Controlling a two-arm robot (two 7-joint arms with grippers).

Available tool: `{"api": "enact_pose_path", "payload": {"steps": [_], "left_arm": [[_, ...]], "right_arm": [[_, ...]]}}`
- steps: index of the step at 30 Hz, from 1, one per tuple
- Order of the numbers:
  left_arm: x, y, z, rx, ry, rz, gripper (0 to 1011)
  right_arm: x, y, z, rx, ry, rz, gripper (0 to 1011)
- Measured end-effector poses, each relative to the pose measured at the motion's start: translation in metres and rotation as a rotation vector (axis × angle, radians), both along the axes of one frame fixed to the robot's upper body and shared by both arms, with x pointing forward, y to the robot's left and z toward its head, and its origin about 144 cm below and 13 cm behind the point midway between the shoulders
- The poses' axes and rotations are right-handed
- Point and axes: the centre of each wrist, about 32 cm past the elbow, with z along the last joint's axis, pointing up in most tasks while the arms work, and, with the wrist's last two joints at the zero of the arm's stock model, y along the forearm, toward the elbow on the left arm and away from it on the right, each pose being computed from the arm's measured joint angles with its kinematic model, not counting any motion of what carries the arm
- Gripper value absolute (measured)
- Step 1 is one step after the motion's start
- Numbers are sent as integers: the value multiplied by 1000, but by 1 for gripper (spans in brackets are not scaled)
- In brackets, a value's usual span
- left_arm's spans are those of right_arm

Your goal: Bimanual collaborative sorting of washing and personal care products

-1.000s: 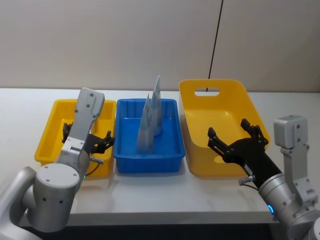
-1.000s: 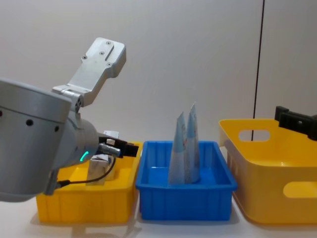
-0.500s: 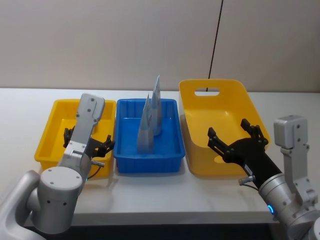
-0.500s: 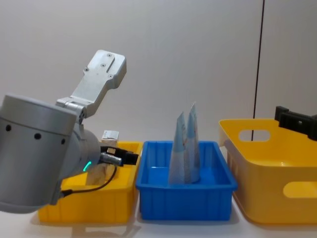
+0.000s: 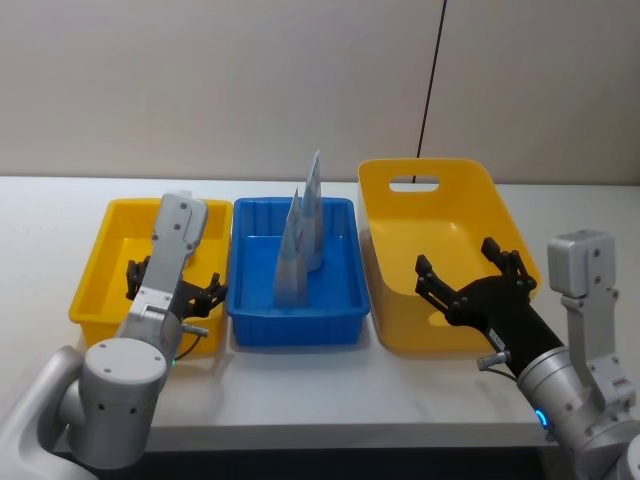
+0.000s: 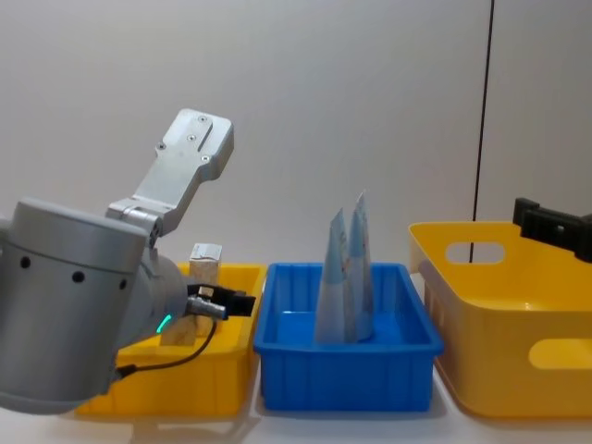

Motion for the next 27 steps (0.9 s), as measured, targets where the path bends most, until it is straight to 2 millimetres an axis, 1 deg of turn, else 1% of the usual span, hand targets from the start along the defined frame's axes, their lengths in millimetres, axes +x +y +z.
{"api": "enact_pose_path", "payload": {"steps": [12,27], "left_arm": [[9,2,-9,-6,-11,12,1001],[16,8,-19,-11,-26,44,1002]], "right_arm": [[0,0,0,0,0,0,1000],[0,0,0,0,0,0,1000]]}}
